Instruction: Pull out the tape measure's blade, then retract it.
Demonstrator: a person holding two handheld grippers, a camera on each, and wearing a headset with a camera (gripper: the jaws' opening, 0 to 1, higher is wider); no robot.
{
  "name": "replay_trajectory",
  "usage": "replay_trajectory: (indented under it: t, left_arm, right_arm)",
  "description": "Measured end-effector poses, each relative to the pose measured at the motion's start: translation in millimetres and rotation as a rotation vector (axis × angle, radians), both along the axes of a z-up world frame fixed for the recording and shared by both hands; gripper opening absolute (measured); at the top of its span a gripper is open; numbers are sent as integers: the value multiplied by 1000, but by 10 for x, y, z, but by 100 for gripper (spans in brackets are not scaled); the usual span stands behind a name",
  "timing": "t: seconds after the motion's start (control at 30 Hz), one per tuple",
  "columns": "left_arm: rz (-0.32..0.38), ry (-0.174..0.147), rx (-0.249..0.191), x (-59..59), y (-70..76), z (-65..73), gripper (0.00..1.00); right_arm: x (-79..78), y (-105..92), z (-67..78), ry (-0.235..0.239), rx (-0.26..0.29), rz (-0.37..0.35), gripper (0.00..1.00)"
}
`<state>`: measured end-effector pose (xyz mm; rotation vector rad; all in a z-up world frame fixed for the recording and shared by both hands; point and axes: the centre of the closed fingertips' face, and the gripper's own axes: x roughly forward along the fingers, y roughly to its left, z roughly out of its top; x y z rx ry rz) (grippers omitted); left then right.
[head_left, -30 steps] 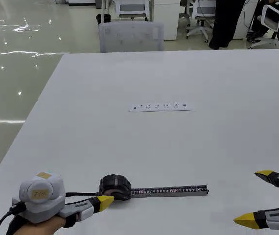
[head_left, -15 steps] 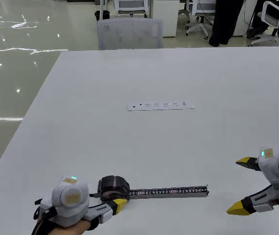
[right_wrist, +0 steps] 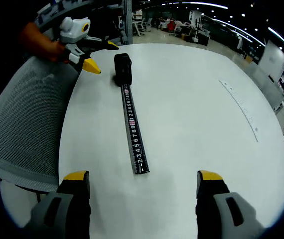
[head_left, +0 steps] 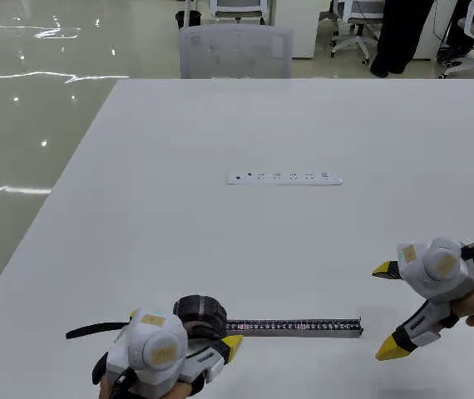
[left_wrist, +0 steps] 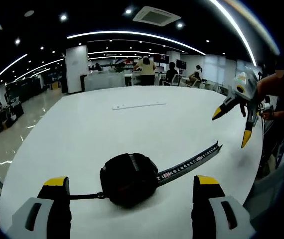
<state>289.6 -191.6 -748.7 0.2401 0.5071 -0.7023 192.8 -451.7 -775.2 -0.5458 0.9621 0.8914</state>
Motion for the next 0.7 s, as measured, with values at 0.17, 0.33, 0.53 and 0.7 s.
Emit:
replay_trajectory:
  t: [0.17,0.33,0.53,0.7]
  left_arm:
    - [17,-11,-6,87,39,-35,100]
    - [30,-18,-21,138,70,-40,98]
    - [55,6,-28,169,112,-106,98]
    - [59,7,-35,176,112,-105,96]
  right_arm:
    - [54,37,-126,13,-25,49,81]
    - [44,5,-264,22,-60,70,66]
    - [41,9,-354,33,-64,60,49]
    - [50,56,-369,37,-57,68,36]
